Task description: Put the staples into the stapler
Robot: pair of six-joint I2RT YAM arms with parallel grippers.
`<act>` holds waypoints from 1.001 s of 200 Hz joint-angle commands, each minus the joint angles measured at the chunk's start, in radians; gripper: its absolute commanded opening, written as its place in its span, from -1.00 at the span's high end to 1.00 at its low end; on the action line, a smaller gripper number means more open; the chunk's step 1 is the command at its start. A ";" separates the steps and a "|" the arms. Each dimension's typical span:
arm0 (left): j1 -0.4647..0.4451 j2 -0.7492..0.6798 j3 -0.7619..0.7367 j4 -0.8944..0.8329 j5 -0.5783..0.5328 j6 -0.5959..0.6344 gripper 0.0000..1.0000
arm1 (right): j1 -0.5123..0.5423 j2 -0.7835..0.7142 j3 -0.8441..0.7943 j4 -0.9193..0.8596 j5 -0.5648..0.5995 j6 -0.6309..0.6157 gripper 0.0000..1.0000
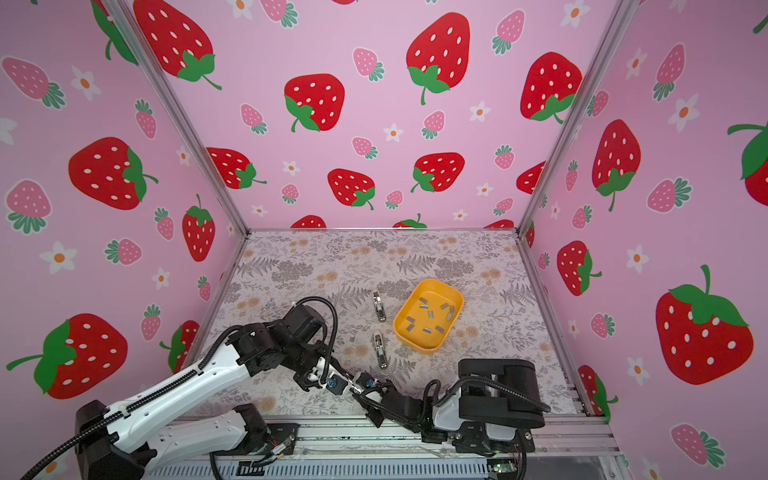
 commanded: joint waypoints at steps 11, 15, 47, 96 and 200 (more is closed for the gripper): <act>0.000 -0.003 0.035 0.065 0.114 0.009 1.00 | -0.004 -0.010 0.062 -0.010 0.052 -0.045 0.29; 0.000 -0.003 0.032 0.066 0.114 0.009 1.00 | -0.004 -0.008 0.069 -0.011 0.052 -0.051 0.30; 0.008 -0.032 0.009 0.096 0.100 -0.003 1.00 | -0.005 0.008 0.087 -0.007 0.046 -0.064 0.45; 0.219 -0.070 0.022 0.122 0.227 -0.021 1.00 | -0.005 0.010 -0.033 0.141 0.007 -0.057 0.78; 0.568 -0.096 0.037 0.199 0.553 -0.124 1.00 | -0.020 0.094 -0.090 0.265 -0.010 -0.073 0.94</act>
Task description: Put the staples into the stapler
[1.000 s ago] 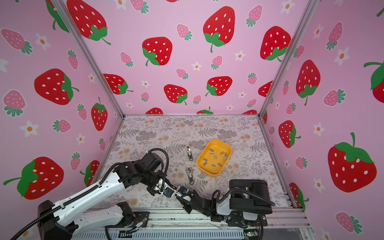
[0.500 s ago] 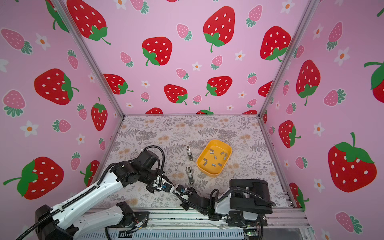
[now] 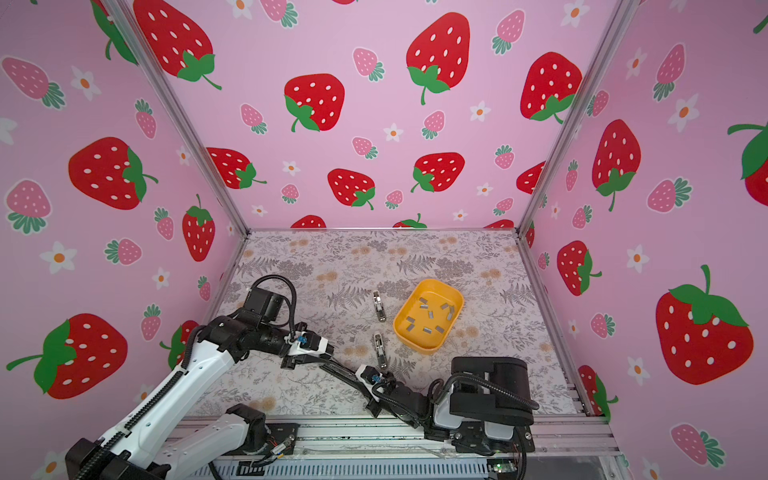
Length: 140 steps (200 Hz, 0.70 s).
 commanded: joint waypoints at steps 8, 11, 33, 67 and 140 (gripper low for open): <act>0.120 -0.029 0.055 0.218 0.122 -0.064 1.00 | 0.005 0.042 -0.044 -0.032 -0.021 0.021 0.94; 0.132 -0.029 0.054 0.223 0.129 -0.067 1.00 | 0.005 0.045 -0.047 -0.028 -0.020 0.021 0.94; 0.184 -0.029 0.046 0.249 0.149 -0.085 1.00 | 0.004 0.054 -0.063 0.003 -0.033 0.017 0.94; 0.233 -0.019 0.038 0.269 0.182 -0.102 1.00 | 0.003 0.060 -0.066 0.020 -0.061 0.003 0.94; 0.367 -0.007 -0.082 0.450 0.095 -0.202 0.55 | 0.036 0.046 -0.039 -0.008 -0.069 -0.017 0.94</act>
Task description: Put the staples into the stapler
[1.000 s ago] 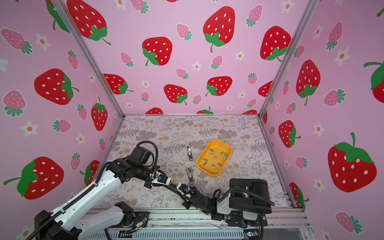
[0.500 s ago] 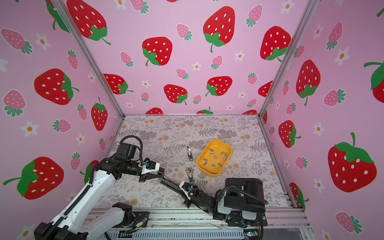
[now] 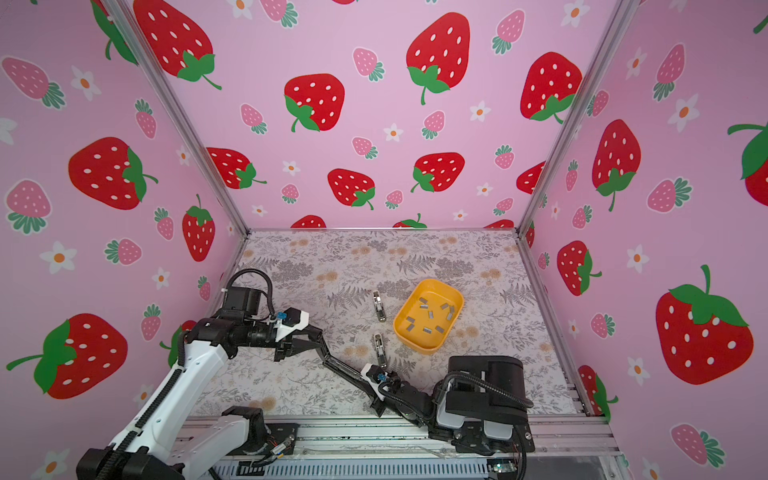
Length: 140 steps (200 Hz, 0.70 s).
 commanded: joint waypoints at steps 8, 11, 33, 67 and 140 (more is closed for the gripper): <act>0.132 -0.005 -0.021 0.375 -0.106 -0.044 0.55 | 0.062 0.020 -0.002 -0.075 -0.044 -0.018 0.94; 0.140 -0.001 -0.023 0.379 -0.111 -0.044 0.56 | 0.064 0.020 -0.001 -0.074 -0.044 -0.017 0.93; 0.199 0.026 -0.032 0.379 -0.156 -0.026 0.52 | 0.082 0.021 0.015 -0.094 -0.027 -0.009 0.94; 0.230 0.071 -0.064 0.482 -0.289 -0.075 0.05 | 0.108 0.043 0.051 -0.123 0.016 -0.001 0.94; 0.228 0.069 -0.020 0.681 -0.544 -0.353 -0.46 | 0.109 0.112 0.202 -0.317 0.166 0.138 0.89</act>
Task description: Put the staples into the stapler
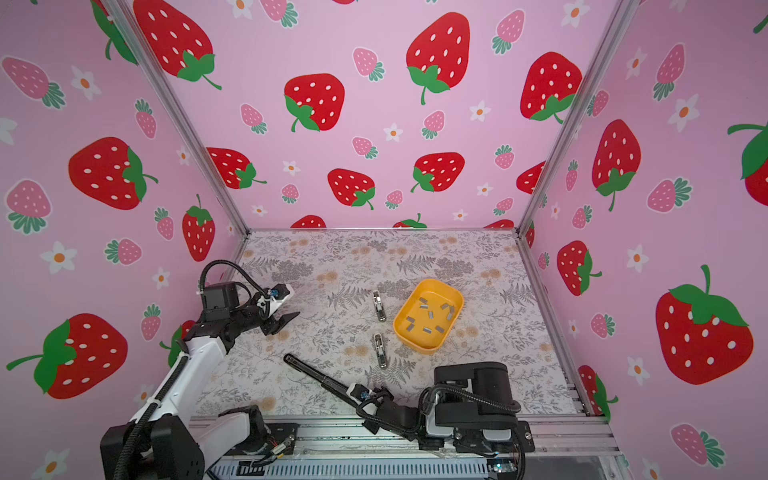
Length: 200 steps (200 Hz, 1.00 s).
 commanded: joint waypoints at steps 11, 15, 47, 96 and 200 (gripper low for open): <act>-0.002 -0.027 0.129 0.203 -0.187 -0.332 -0.48 | -0.009 0.038 0.145 -0.193 0.121 0.158 0.88; -0.002 -0.032 0.152 0.217 -0.217 -0.398 -0.49 | -0.014 0.045 0.174 -0.231 0.137 0.182 0.86; -0.006 -0.072 0.373 0.131 -0.505 -1.054 -0.72 | -0.080 0.124 0.324 -0.420 0.135 0.359 0.85; -0.008 -0.279 0.371 -0.074 -0.360 -1.506 -0.94 | -0.079 0.225 0.545 -0.586 0.104 0.378 0.50; -0.055 -0.317 -0.010 -0.303 -0.449 -1.520 -0.98 | -0.135 -0.076 0.575 -0.830 0.084 0.330 0.14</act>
